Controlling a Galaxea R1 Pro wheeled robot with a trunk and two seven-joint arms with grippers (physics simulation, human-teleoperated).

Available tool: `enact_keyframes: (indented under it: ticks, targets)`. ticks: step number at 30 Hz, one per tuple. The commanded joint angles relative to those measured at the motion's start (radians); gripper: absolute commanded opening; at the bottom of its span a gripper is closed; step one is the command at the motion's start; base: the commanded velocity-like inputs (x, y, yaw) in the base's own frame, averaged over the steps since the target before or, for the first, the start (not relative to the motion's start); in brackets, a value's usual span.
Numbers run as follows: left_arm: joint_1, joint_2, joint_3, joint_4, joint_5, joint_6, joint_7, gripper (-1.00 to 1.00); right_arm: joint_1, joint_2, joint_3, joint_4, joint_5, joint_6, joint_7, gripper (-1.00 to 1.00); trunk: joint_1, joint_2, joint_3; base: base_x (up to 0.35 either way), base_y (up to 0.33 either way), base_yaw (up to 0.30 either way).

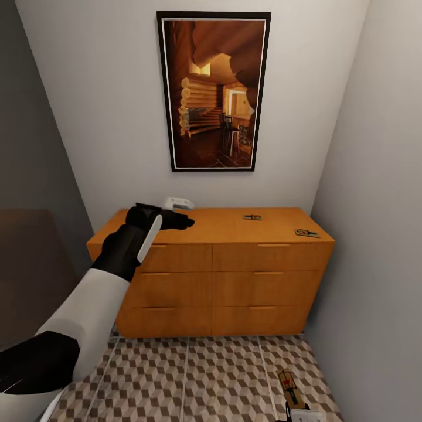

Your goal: Take the four mousetraps from the cabinet in the bathroom and place them on the bathroom floor. Make sure all four end up on the same floor surface, and ensure that at least two of them are either under or directly next to the same bathroom sink.

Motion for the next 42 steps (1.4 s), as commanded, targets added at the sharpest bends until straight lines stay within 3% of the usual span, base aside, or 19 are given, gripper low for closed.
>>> enact_keyframes:
  ticks: [1,5,14,26,35,42]
  targets:
    - [-0.001,0.001,-0.011,-0.001,0.007,0.004,-0.006,1.0,-0.001,0.0,-0.007,0.001,0.008,-0.003,-0.003,-1.0,0.0,-0.001,-0.001,0.0,0.0,0.0]
    - [-0.001,0.006,-0.05,-0.001,0.006,0.004,-0.061,1.0,0.0,0.0,-0.007,0.001,0.008,-0.003,-0.003,-1.0,0.0,-0.001,-0.001,0.0,0.0,0.0]
    - [0.0,0.02,-0.075,-0.002,0.005,0.004,-0.143,1.0,0.0,0.0,-0.007,0.001,0.008,-0.003,-0.003,-1.0,0.0,-0.001,-0.001,0.0,0.0,0.0]
    - [0.0,0.024,-0.105,0.002,0.005,0.004,-0.157,1.0,0.0,0.0,-0.007,0.001,0.008,-0.003,-0.003,-1.0,0.0,-0.001,-0.001,0.0,0.0,0.0]
    - [-0.001,0.028,-0.153,0.003,0.005,0.006,-0.158,1.0,0.0,0.0,-0.007,0.001,0.008,-0.003,-0.003,-1.0,0.0,-0.001,-0.005,0.0,0.0,0.0]
    - [0.0,0.03,-0.163,0.002,0.004,0.006,-0.158,1.0,0.0,0.0,-0.007,0.001,0.008,-0.003,-0.003,-1.0,0.0,-0.001,-0.014,0.0,0.0,0.0]
